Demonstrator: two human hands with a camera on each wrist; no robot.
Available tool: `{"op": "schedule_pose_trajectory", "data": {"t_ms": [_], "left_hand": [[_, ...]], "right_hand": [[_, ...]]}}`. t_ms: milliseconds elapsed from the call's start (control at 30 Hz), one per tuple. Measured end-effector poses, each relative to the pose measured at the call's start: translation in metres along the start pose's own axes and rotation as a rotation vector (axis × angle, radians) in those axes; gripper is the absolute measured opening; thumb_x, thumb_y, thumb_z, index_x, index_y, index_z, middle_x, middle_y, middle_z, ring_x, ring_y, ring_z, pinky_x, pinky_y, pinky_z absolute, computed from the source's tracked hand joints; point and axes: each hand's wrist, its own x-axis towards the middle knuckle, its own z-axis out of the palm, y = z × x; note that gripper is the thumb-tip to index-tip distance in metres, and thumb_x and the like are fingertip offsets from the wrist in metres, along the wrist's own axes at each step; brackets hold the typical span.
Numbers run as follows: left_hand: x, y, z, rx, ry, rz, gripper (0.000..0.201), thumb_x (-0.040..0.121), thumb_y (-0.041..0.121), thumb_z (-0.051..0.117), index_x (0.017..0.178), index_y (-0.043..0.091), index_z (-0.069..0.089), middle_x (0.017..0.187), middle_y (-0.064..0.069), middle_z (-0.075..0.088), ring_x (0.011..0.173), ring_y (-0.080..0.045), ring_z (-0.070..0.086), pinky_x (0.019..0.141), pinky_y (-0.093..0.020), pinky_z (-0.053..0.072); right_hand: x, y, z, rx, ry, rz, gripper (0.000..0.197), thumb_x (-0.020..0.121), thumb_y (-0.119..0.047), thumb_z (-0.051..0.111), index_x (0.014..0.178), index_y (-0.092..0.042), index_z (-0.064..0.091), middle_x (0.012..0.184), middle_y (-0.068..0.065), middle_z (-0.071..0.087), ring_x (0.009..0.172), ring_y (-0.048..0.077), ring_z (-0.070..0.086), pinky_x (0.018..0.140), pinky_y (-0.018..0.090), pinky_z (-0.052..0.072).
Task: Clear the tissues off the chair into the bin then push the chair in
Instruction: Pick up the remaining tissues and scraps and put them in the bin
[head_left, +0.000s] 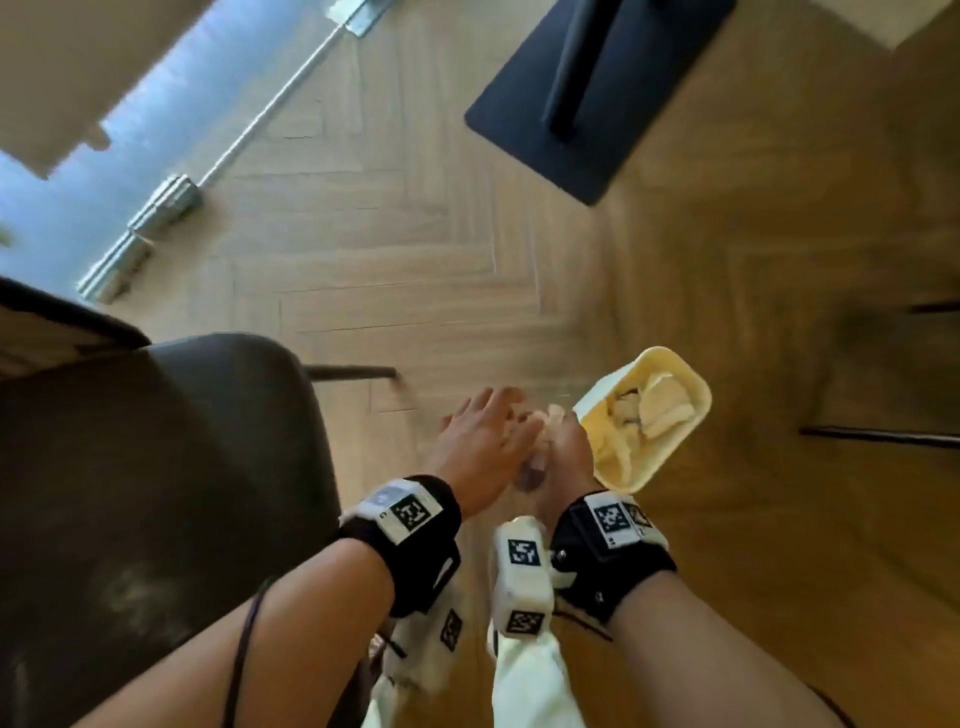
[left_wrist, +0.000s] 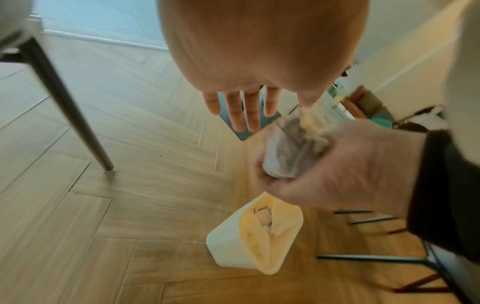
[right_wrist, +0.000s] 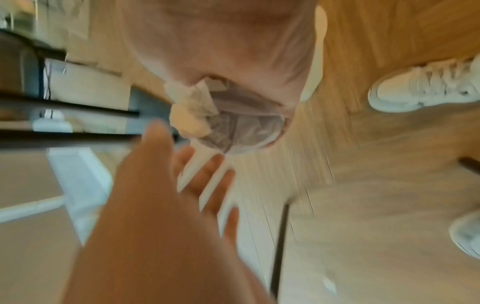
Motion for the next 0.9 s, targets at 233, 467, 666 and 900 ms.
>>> {"op": "schedule_pose_trajectory", "data": {"t_ms": [233, 467, 666, 900], "left_hand": [[0.063, -0.024, 0.030, 0.169, -0.053, -0.064, 0.018, 0.095, 0.030, 0.050, 0.080, 0.021, 0.055, 0.082, 0.003, 0.056, 0.067, -0.011, 0.049, 0.057, -0.022, 0.036], [0.079, -0.071, 0.043, 0.395, -0.173, -0.160, 0.026, 0.092, 0.024, 0.052, 0.067, 0.028, 0.048, 0.076, 0.003, 0.055, 0.067, -0.017, 0.053, 0.066, -0.034, 0.047], [0.082, -0.044, 0.050, 0.357, -0.132, -0.169, 0.022, 0.091, 0.021, 0.053, 0.070, 0.027, 0.052, 0.073, 0.002, 0.059, 0.067, -0.018, 0.054, 0.059, -0.030, 0.038], [0.043, 0.001, 0.008, 0.174, -0.055, -0.283, 0.017, 0.094, 0.027, 0.050, 0.088, 0.016, 0.061, 0.077, 0.000, 0.060, 0.065, -0.012, 0.052, 0.056, -0.024, 0.040]], "right_hand": [[0.110, -0.094, -0.135, 0.049, 0.309, -0.020, 0.034, 0.089, -0.035, 0.038, 0.069, -0.010, 0.050, 0.052, 0.008, 0.047, 0.043, 0.023, 0.044, 0.047, 0.024, 0.041], [0.175, -0.095, -0.193, -0.141, 0.346, 0.162, 0.083, 0.085, -0.072, 0.023, 0.136, -0.011, 0.044, 0.136, 0.020, 0.051, 0.122, 0.036, 0.051, 0.106, 0.051, 0.038], [0.151, -0.086, -0.184, -0.023, 0.214, 0.182, 0.071, 0.093, -0.061, 0.026, 0.149, -0.016, 0.025, 0.153, 0.018, 0.032, 0.138, 0.036, 0.034, 0.111, 0.056, 0.028], [0.060, -0.045, -0.093, -0.377, 0.041, 0.016, 0.025, 0.094, -0.032, 0.045, 0.095, -0.013, 0.060, 0.102, 0.011, 0.063, 0.091, 0.024, 0.062, 0.087, 0.043, 0.047]]}}
